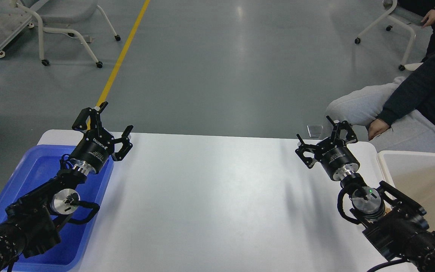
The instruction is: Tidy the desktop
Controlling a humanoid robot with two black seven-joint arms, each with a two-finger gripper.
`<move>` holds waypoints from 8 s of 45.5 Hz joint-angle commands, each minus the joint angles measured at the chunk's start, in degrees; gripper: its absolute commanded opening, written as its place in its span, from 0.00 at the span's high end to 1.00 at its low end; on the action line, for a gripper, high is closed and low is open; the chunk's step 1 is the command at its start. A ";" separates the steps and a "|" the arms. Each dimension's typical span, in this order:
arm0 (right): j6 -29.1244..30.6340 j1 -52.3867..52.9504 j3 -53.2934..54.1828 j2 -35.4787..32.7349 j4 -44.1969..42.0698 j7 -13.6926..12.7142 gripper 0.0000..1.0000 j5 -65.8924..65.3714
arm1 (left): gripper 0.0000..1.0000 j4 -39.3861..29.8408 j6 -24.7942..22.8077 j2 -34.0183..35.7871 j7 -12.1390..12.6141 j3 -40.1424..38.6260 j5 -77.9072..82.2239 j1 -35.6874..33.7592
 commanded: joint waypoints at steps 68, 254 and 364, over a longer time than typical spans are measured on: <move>-4.87 14.52 -26.34 -38.75 28.12 -0.18 0.00 -36.99 | 0.00 0.00 0.00 0.00 0.08 0.00 -0.01 -0.09; -10.60 38.86 -63.53 -62.57 39.81 17.05 1.00 -70.93 | 0.00 0.00 0.00 0.09 0.17 0.00 0.08 0.00; -29.75 -2.70 -21.17 -21.01 -18.81 -15.47 0.00 7.21 | 0.00 0.00 0.00 0.00 0.08 0.00 -0.01 0.00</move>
